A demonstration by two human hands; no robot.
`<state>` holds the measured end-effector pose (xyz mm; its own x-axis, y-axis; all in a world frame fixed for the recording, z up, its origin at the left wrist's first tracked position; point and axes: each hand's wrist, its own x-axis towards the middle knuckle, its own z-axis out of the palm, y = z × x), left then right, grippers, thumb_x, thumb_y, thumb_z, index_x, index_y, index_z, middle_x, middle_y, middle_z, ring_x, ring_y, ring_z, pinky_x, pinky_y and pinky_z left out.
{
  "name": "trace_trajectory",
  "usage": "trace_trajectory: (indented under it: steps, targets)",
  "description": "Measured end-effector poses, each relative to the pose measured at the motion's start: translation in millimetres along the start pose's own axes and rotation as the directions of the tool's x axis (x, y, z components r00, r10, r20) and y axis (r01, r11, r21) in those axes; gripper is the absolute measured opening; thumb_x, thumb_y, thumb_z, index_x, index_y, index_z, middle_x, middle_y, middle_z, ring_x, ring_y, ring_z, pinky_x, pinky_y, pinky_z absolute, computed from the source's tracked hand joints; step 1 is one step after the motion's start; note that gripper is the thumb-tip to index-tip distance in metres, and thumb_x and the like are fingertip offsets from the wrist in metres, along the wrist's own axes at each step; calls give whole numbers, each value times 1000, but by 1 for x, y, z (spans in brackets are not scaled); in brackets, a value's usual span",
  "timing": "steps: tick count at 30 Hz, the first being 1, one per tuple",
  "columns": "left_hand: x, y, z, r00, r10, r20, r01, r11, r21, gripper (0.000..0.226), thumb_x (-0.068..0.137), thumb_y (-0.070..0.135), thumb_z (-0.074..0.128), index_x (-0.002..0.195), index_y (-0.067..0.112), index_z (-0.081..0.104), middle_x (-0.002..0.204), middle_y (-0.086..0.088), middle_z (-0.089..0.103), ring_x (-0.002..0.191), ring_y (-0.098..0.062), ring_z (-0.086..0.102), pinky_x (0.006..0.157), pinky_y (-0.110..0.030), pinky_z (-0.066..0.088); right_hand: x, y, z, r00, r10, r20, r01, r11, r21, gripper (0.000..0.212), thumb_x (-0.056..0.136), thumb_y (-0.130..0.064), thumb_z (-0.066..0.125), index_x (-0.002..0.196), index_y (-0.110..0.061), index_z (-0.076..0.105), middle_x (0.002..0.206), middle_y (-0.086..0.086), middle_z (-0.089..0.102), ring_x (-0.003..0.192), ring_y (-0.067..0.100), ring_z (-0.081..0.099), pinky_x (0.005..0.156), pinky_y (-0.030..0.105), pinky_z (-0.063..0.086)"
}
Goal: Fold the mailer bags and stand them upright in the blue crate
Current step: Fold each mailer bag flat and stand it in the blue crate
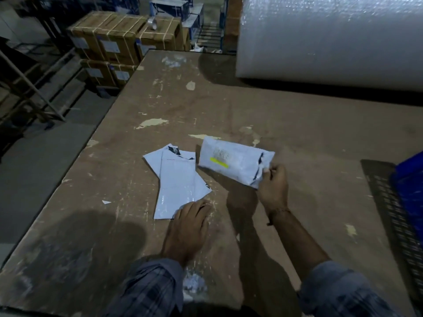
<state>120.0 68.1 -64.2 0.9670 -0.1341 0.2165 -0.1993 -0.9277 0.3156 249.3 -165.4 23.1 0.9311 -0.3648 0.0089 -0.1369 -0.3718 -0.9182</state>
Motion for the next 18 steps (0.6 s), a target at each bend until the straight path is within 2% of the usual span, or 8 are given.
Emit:
trace_trajectory:
  steps: [4,7,9,11,12,14,16,18]
  targets:
    - [-6,4,1,996,-40,-75,40,999,-6,49,110,39,36,142,13,62,142,-9,62,127,-32,62,111,-47,46,-7,43,-64,984,170,-48,-174,981,-90,9,102,-14,57,106,-6,58,104,15,65,99,33,62,87,43,49]
    - [-2,37,-9,972,-99,-212,87,994,-68,40,108,31,44,136,10,64,138,-13,63,125,-34,61,107,-48,50,-22,67,-107,977,211,-28,-213,961,-178,6,101,-11,57,96,-7,58,95,15,65,93,34,61,78,39,45]
    - [9,68,-14,969,-72,-237,46,992,-115,37,107,28,49,138,11,59,143,-13,60,130,-34,58,108,-51,49,-32,74,-130,978,209,11,-199,945,-258,14,101,-6,55,88,-10,55,86,12,62,87,34,58,66,35,38]
    - [23,91,-9,981,-15,-192,-8,993,-117,45,107,31,51,148,13,52,153,-11,53,138,-34,52,112,-55,44,-41,79,-145,977,202,65,-167,921,-352,15,102,-8,56,89,-15,54,89,12,64,83,30,56,59,33,33]
    - [31,101,-3,988,0,-152,-18,993,-115,50,107,33,50,153,14,47,158,-10,48,142,-35,49,113,-54,43,-45,82,-150,977,198,75,-152,903,-401,11,102,-11,58,92,-16,56,94,13,66,84,29,57,60,33,34]
    - [47,119,9,997,30,-67,-37,994,-104,59,106,36,47,159,12,41,164,-10,42,146,-35,46,115,-54,43,-54,85,-154,990,139,4,-118,854,-507,2,98,-16,63,98,-15,61,100,13,69,89,31,61,68,35,40]
    - [58,132,22,996,74,44,-73,997,-16,61,107,41,37,159,10,42,166,-11,40,151,-34,40,116,-57,41,-59,86,-152,991,-29,-134,-55,816,-576,14,94,-18,64,106,-11,66,105,15,70,97,38,62,78,40,47]
    - [63,135,33,987,81,140,-92,993,74,63,108,44,27,162,13,38,169,-11,34,157,-34,31,120,-58,35,-59,86,-141,977,-183,-106,87,807,-584,28,98,-21,59,121,-7,66,116,17,68,108,39,61,91,42,46]
